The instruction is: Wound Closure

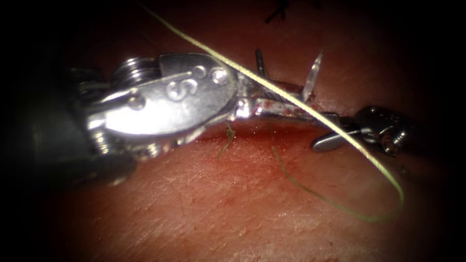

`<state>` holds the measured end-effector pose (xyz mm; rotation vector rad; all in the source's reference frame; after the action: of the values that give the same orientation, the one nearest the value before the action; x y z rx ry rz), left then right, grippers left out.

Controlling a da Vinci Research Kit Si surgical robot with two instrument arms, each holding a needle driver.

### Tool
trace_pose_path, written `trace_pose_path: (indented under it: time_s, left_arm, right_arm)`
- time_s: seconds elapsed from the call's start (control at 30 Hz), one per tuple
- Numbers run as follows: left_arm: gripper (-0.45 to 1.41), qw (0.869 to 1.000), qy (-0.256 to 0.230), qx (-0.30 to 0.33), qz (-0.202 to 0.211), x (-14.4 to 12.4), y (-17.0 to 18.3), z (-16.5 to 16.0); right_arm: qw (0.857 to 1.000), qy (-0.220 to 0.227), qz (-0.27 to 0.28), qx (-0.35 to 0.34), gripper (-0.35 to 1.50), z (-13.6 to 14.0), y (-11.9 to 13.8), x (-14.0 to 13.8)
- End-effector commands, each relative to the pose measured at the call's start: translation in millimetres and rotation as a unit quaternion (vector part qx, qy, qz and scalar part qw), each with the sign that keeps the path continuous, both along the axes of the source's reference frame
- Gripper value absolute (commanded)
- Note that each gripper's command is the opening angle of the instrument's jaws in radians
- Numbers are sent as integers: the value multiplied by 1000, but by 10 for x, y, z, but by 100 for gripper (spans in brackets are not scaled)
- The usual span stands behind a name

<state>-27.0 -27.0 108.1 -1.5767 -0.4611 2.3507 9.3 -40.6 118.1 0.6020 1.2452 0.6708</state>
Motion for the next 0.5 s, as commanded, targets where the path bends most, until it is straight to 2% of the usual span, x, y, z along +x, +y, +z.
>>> trace_pose_path:
  time_s: [0.03,0.17,0.27,0.4,0.5]
  left_arm:
    - [-45,1000,3,-7,1,-1,12,4]
    - [-45,1000,3,-21,-16,16,53,1]
    - [-45,1000,6,-18,-24,28,63,7]
    - [-45,999,12,-26,-24,40,45,23]
    - [-45,1000,1,-29,-12,48,15,37]
  right_arm:
    - [1000,2,-2,-20,136,2,0,5]
    - [999,-6,7,-52,135,-12,-6,7]
    - [998,-17,19,-66,131,-27,-17,14]
    - [996,-36,39,-73,130,-47,-35,28]
    - [995,-51,53,-74,125,-58,-46,41]
